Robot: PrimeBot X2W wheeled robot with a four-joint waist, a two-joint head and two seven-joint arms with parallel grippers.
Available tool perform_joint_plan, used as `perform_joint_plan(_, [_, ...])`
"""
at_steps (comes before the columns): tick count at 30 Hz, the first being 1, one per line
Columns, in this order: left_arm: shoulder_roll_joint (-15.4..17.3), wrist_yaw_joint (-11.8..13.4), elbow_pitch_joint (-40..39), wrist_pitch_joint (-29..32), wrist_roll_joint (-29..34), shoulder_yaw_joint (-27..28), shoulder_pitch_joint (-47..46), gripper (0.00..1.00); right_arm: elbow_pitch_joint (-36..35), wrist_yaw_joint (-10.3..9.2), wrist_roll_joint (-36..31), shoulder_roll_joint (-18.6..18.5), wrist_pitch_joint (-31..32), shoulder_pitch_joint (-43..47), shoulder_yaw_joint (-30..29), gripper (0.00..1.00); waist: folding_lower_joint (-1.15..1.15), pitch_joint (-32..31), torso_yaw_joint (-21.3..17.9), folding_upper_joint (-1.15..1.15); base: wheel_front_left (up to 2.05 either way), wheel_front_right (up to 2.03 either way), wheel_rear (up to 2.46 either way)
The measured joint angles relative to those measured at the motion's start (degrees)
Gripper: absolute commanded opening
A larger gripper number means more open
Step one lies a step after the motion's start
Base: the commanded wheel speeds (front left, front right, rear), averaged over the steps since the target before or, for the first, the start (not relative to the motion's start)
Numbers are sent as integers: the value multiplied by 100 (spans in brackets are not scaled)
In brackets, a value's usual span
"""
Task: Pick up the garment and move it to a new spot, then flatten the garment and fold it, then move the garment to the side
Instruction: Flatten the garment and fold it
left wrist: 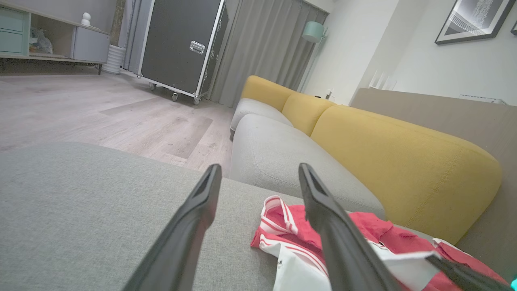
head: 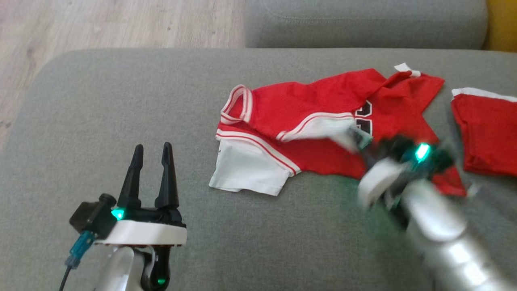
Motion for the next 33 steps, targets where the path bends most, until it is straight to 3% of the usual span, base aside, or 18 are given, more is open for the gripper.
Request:
perform_joint_plan(9, [-66, 0, -75, 0, -75, -389, -240, 100, -688, 0, -112, -853, 948, -2211, -94, 0, 1, 419, 344, 0, 0, 0, 0])
perform_joint_plan(17, [-119, 0, -29, 0, -392, -1135, -783, 100, 482, 0, -349, -1833, 1246, -4144, 85, 0, 2, 860, 1298, 0, 0, 0, 0])
perform_joint_plan(18, [-121, 0, -8, 0, -425, -1176, -797, 100, 658, 0, -499, -1922, 1178, -4340, 83, 59, 2, 905, 1423, 0, 0, 0, 0])
perform_joint_plan(19, [-123, 0, -1, 0, -463, -1191, -803, 100, 813, 0, -686, -1991, 1133, -4516, 93, 59, 2, 949, 1538, 0, 0, 0, 0])
perform_joint_plan(20, [-123, 0, -8, 0, -503, -1196, -809, 100, 983, 0, -861, -2022, 1124, -4685, 57, 100, 1, 998, 1645, 0, 0, 0, 0])
perform_joint_plan(24, [-125, 0, -19, 0, -583, -1181, -856, 100, 1367, 0, -1083, -1889, 748, -5107, -658, 100, 2, 1238, 1931, 0, 0, 0, 0])
perform_joint_plan(27, [-135, 0, -2, 0, -588, -1131, -881, 100, 1677, 0, -1279, -1650, 504, -5076, -834, 100, 2, 1333, 2022, 0, 0, 0, 0])
perform_joint_plan(33, [-140, 0, 34, 0, -514, -928, -884, 100, 1994, 0, -1226, -1110, 118, -4697, -1033, 100, 1, 1254, 1824, 0, 0, 0, 0])
